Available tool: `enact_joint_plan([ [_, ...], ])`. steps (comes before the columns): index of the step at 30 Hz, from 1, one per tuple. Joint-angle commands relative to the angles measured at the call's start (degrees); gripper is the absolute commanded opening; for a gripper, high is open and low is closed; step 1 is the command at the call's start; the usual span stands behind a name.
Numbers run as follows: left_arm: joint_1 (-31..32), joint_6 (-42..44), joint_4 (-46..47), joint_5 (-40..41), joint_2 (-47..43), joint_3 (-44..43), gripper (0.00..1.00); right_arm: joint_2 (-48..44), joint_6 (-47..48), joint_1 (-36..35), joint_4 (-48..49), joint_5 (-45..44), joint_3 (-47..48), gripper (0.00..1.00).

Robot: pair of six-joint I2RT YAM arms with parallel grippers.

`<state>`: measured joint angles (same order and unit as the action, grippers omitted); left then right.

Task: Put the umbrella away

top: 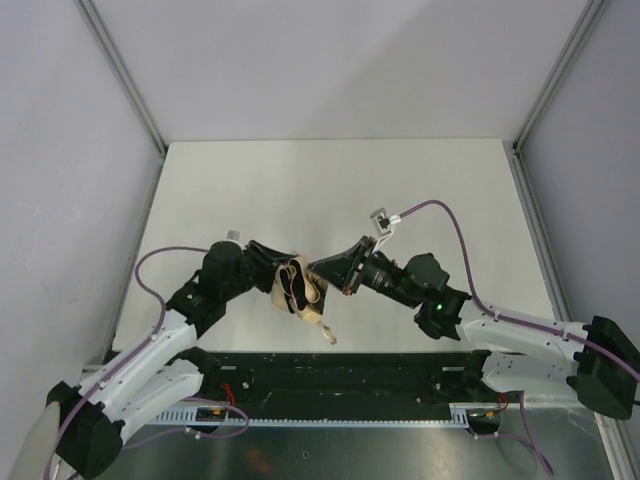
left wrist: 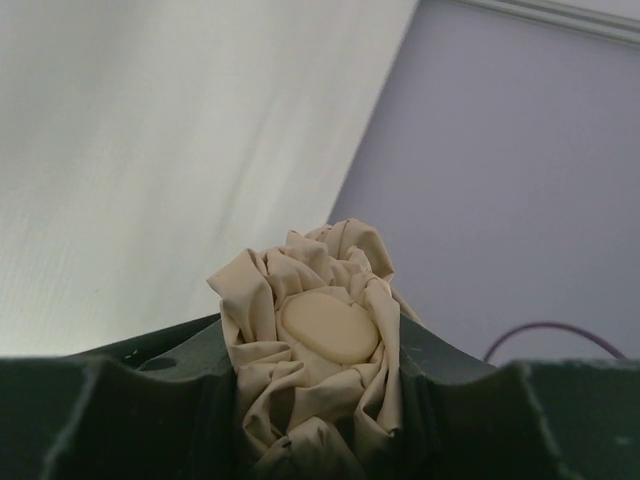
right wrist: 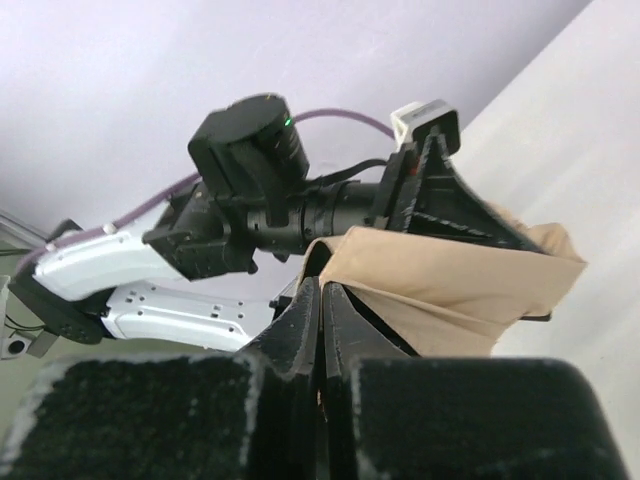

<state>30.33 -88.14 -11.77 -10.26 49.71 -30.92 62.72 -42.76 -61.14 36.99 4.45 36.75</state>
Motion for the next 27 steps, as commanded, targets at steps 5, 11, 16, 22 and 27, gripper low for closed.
enact_joint_plan([
  [5,-1.9,8.5,8.1,-1.0,-6.6,6.4,0.00,-3.2,-7.0,8.9,18.6,9.4,5.9,0.00],
  [11,-2.6,8.8,17.0,-1.3,-10.3,9.4,0.00,-3.0,-9.1,9.3,16.9,8.3,5.9,0.12],
  [16,-2.8,7.5,20.0,-1.9,-10.2,10.5,0.00,-4.0,-10.6,9.5,14.4,7.7,5.9,0.14],
  [22,-2.9,6.7,21.0,-2.0,-10.1,10.3,0.00,-5.6,-9.6,11.0,7.0,5.7,5.8,0.02],
  [27,-3.9,4.4,21.9,-4.3,-9.1,8.9,0.00,-10.4,-9.8,18.8,-22.0,-0.4,6.8,0.59],
])
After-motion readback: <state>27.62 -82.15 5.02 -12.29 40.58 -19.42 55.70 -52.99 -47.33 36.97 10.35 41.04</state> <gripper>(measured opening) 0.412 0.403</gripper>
